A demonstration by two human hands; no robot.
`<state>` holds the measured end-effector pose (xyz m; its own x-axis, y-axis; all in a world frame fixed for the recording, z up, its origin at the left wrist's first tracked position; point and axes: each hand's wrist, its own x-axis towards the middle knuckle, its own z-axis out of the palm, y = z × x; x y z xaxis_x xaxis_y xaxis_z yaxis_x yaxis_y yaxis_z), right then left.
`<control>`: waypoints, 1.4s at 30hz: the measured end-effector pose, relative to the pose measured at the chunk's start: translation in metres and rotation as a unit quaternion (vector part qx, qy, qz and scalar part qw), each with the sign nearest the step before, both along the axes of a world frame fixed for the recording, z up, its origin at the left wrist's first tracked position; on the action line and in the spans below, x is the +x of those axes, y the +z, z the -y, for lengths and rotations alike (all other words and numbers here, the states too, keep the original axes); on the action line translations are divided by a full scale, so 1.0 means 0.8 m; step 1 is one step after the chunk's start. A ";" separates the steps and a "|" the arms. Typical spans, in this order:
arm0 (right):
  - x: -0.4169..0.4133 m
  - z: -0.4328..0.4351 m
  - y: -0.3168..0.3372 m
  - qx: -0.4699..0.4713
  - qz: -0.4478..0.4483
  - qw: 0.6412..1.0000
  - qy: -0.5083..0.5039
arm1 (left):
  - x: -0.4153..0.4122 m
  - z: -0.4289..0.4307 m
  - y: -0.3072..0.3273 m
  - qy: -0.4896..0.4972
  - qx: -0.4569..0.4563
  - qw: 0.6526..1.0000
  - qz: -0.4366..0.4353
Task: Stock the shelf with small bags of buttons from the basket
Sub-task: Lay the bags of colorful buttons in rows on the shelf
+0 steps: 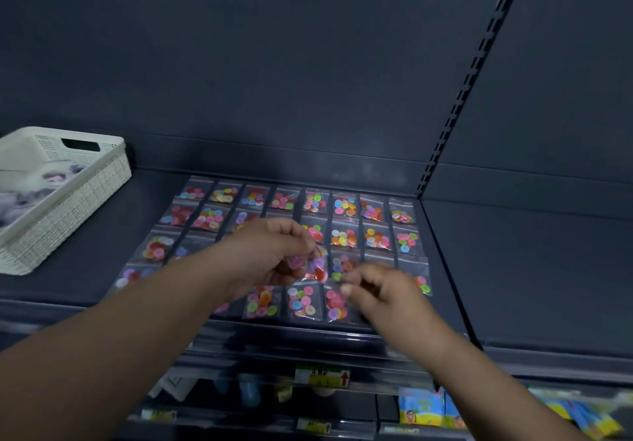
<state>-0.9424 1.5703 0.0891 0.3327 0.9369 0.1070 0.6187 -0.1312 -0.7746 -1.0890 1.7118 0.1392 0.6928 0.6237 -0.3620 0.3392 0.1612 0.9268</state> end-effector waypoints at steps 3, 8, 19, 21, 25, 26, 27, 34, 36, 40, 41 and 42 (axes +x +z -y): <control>-0.007 -0.007 0.022 0.021 -0.182 0.983 -0.010 | 0.009 0.007 0.000 -0.010 -0.007 1.000 0.002; -0.011 -0.013 0.033 0.042 -0.266 0.963 -0.021 | 0.022 0.017 0.000 -0.037 -0.028 0.999 0.008; 0.010 -0.001 0.036 0.031 -0.488 0.870 -0.068 | 0.038 0.027 0.002 -0.074 -0.015 0.995 -0.057; 0.011 0.000 0.035 0.043 -0.504 0.859 -0.076 | 0.040 0.031 0.003 -0.094 -0.004 0.993 -0.070; 0.015 0.000 0.031 0.052 -0.534 0.840 -0.081 | 0.045 0.034 0.001 -0.106 0.031 0.991 -0.075; 0.017 0.001 0.031 0.048 -0.538 0.838 -0.079 | 0.046 0.033 0.000 -0.101 0.042 0.991 -0.073; 0.017 0.001 0.032 0.040 -0.538 0.839 -0.074 | 0.047 0.033 0.000 -0.098 0.050 0.991 -0.071; 0.016 -0.002 0.034 0.028 -0.447 0.890 -0.086 | 0.050 0.036 0.005 -0.142 0.109 0.979 -0.101; 0.018 -0.002 0.036 0.044 -0.427 0.897 -0.108 | 0.050 0.035 0.005 -0.144 0.115 0.977 -0.107; 0.023 -0.002 0.039 0.053 -0.376 0.915 -0.133 | 0.051 0.033 0.005 -0.144 0.105 0.979 -0.102; 0.023 -0.001 0.039 0.038 -0.381 0.916 -0.119 | 0.051 0.033 0.004 -0.143 0.104 0.979 -0.103; 0.024 0.000 0.039 0.014 -0.386 0.917 -0.102 | 0.051 0.031 0.004 -0.140 0.099 0.980 -0.101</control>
